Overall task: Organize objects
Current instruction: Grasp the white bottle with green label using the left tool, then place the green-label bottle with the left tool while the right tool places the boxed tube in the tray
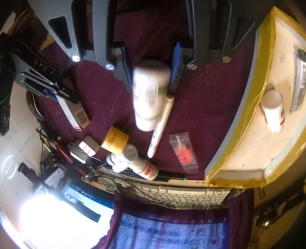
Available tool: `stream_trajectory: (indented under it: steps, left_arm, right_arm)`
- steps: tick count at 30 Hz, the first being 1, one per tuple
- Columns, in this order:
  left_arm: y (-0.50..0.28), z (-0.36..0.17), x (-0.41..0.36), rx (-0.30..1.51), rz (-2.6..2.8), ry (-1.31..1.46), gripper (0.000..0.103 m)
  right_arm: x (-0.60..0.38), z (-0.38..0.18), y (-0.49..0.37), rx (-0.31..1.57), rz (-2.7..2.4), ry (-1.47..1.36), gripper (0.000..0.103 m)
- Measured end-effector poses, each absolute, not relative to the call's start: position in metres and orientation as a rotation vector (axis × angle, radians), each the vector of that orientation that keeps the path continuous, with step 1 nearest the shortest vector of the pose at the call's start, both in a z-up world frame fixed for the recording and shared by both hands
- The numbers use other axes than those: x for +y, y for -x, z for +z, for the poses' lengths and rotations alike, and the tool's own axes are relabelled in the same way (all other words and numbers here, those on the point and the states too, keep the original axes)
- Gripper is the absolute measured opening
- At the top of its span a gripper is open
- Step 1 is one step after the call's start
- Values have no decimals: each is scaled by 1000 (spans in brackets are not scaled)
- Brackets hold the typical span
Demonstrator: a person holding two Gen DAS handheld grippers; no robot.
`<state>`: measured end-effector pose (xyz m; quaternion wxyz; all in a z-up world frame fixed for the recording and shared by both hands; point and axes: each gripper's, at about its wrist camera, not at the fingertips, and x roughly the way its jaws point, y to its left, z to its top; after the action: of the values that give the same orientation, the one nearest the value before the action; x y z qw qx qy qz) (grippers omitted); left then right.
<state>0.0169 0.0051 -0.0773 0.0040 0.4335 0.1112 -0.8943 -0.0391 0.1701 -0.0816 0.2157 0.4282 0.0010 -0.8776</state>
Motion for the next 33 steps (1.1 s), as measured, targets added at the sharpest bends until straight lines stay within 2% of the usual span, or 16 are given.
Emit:
stream_trajectory:
  steps: [3, 6, 9, 14, 24, 33]
  left_arm:
    - [-10, -74, 9, 292, -2795, -1377, 32]
    - [-4, -78, 18, 145, -2747, -1382, 29]
    - [-12, -78, 20, 120, -2743, -1359, 29]
    - [-35, -68, -11, 389, -2819, -1327, 29]
    - [-59, -45, -45, 491, -2813, -1213, 29]
    - [-82, -22, -109, 638, -2715, -1037, 29]
  right_arm:
    - [169, -82, 40, 3, -2425, -1192, 25]
    - [169, -82, 39, 4, -2415, -1182, 25]
    - [173, -80, 40, -48, -2389, -1171, 25]
    - [177, -67, 30, -104, -2382, -1077, 24]
    - [147, -49, 16, -38, -2281, -998, 25]
    - [86, -26, 11, 3, -2077, -984, 25]
